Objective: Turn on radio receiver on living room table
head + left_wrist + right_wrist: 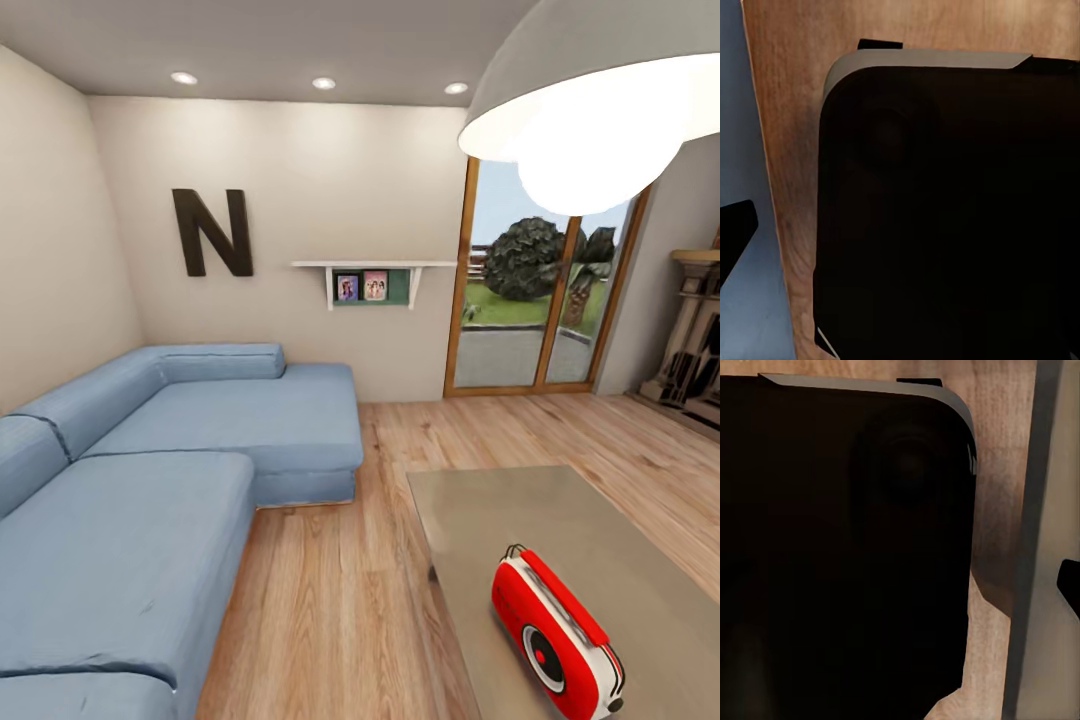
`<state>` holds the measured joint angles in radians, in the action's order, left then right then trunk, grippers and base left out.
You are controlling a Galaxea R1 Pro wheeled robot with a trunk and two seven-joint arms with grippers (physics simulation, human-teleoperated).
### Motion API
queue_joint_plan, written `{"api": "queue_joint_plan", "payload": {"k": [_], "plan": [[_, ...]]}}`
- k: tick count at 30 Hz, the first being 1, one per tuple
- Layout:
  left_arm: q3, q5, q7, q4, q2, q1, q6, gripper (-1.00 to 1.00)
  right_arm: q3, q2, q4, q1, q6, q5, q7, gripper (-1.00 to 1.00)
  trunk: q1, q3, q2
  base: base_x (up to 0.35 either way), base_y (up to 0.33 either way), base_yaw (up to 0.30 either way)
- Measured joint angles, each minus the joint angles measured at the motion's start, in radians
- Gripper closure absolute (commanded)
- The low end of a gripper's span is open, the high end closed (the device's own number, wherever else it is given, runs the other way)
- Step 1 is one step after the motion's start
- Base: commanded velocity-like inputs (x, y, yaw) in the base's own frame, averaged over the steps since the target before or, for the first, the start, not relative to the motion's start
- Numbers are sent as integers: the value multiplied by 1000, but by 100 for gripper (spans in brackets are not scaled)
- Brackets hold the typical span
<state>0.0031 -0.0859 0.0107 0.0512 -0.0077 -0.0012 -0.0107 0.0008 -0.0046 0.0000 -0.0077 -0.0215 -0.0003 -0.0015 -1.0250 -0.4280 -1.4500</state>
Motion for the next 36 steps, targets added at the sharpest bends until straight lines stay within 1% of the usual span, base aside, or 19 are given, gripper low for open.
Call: {"api": "queue_joint_plan", "payload": {"k": [9, 15, 18, 36], "plan": [[0, 0, 0, -1, -1, 0, 0, -100, 1, 0, 0, 0, -1, 0, 0, -100, 0, 0, 0, 5, 6, 0], [0, 0, -1, -1, -2, 0, 0, -100, 1, 0, 0, 0, 0, 0, 0, -100, 0, 0, 0, 95, 195, 0], [0, 0, -2, 0, -2, 0, 0, -100, 1, 0, 0, 0, 0, 0, 0, -100, 0, 0, 0, 33, 63, 0], [0, 1, -2, 0, -2, 0, 0, -100, -1, 0, 0, 0, -1, 0, 0, -100, 0, 0, 0, 2, 3, 0]]}}
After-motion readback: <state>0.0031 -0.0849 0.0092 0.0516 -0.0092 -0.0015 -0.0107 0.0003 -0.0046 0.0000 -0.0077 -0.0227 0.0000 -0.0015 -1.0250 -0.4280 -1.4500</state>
